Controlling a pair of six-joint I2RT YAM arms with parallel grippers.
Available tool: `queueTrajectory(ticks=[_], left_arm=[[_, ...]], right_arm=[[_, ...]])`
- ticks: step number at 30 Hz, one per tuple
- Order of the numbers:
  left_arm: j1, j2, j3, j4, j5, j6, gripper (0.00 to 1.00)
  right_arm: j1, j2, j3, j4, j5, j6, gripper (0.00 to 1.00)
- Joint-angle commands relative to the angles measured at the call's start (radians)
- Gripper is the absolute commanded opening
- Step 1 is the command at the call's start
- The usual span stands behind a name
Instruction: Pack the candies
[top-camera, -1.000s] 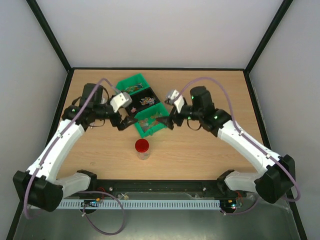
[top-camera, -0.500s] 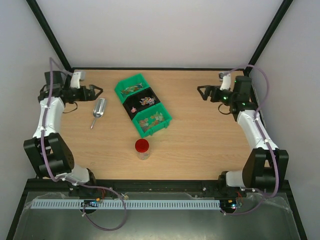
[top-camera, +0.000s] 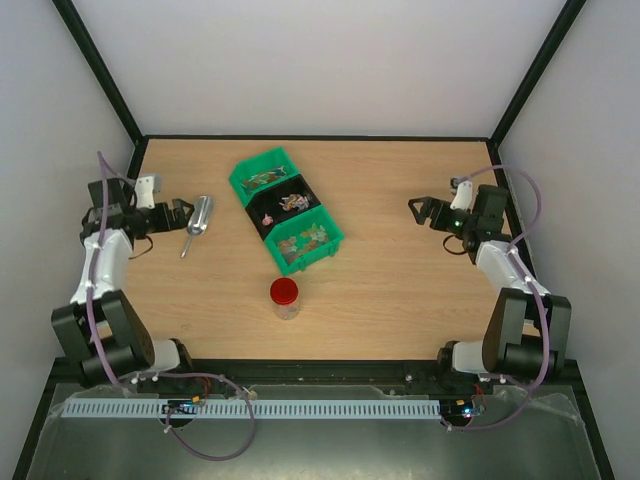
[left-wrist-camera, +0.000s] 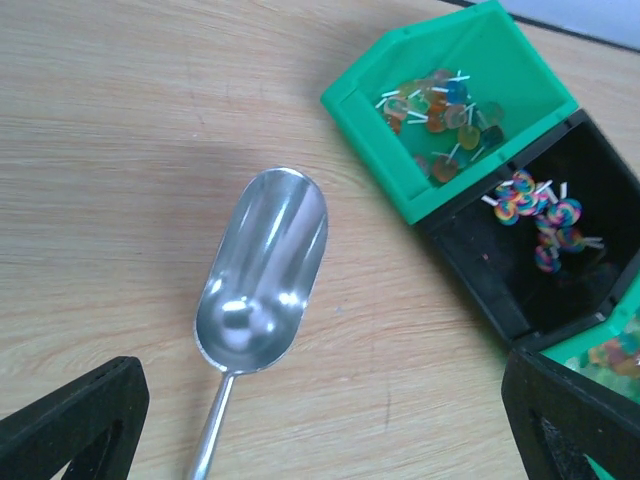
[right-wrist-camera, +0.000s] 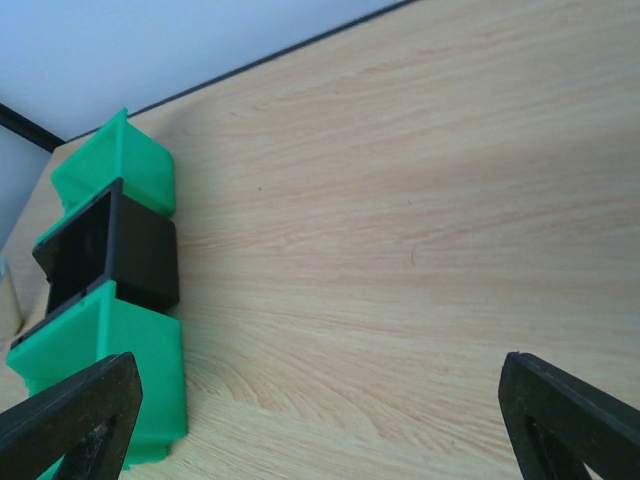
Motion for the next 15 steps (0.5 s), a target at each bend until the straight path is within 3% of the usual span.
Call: queueTrajectory(ticks=[1,8,15], left_arm=[[-0.063,-0.132,-0.102,0.080,-0.171,0.041,1.00],[-0.235,-0.231,-0.201,0.152,-0.350,0.025,0.99],[-0.262,-0.229,-0.201,0.177,-0.381,-0.012,0.99]], right_arm=[[-0.006,-0.026,-0.073,0.119,0.013,0.027,0.99],[-0.006,-0.027,-0.102,0.147,0.000,0.026,0.99],[-0.006,-0.040,-0.113,0.154,-0.002,0.015,0.99]])
